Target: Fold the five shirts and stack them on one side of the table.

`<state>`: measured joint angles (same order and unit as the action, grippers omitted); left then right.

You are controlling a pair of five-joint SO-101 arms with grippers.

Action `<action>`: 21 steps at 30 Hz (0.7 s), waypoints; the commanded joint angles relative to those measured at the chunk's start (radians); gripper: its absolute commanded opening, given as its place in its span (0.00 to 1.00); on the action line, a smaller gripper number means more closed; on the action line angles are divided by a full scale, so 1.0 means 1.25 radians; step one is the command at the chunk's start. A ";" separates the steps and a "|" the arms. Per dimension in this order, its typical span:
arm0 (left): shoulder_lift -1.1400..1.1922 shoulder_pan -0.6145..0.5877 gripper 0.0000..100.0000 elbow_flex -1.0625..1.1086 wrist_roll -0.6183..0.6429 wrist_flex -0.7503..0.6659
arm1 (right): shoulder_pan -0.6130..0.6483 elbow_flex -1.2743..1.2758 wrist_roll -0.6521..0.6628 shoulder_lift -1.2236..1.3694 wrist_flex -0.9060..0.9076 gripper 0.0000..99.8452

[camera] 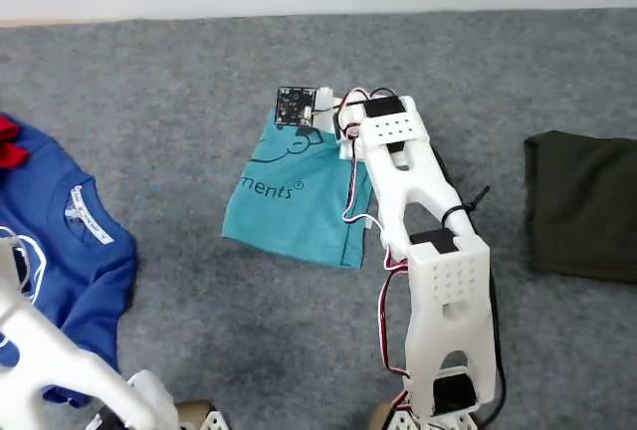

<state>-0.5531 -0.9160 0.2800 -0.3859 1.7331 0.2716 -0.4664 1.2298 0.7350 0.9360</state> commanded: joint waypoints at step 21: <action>-0.023 0.004 0.00 -0.003 -0.005 -0.004 | 0.006 -0.012 -0.768 -0.307 0.287 0.19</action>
<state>-0.5531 -0.9160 0.2800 -0.3859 1.7331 0.2731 -0.4664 0.4074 0.4465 1.2306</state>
